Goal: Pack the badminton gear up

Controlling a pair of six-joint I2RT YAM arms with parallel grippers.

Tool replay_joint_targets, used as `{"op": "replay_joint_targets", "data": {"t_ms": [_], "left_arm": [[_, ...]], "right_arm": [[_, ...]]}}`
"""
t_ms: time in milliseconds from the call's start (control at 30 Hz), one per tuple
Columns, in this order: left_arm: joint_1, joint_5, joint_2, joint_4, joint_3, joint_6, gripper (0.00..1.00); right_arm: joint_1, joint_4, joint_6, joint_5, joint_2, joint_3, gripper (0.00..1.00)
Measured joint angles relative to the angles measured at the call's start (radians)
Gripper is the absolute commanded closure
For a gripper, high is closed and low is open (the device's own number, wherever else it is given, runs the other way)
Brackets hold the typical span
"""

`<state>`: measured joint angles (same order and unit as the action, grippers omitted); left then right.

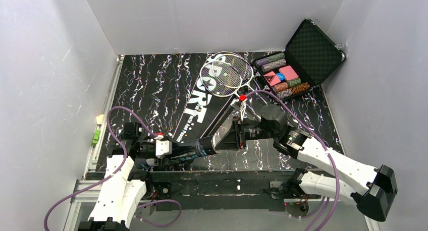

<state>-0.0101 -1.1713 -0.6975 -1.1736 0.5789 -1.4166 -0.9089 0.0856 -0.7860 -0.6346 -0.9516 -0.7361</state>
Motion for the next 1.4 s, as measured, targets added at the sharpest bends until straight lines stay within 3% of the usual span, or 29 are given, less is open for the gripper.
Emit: {"op": "replay_joint_targets", "data": {"t_ms": [433, 933, 1400], "left_arm": [[0.0, 0.007, -0.002, -0.003, 0.0, -0.006, 0.97], [0.0, 0.014, -0.002, -0.039, 0.0, -0.068, 0.97], [0.001, 0.034, -0.002, -0.039, 0.0, -0.076, 0.97]], "right_arm": [[0.006, -0.004, 0.0, -0.013, -0.026, -0.002, 0.63], [0.02, -0.121, 0.047, 0.007, -0.036, -0.068, 0.6], [0.03, -0.068, -0.003, -0.018, -0.088, -0.073, 0.6]]}}
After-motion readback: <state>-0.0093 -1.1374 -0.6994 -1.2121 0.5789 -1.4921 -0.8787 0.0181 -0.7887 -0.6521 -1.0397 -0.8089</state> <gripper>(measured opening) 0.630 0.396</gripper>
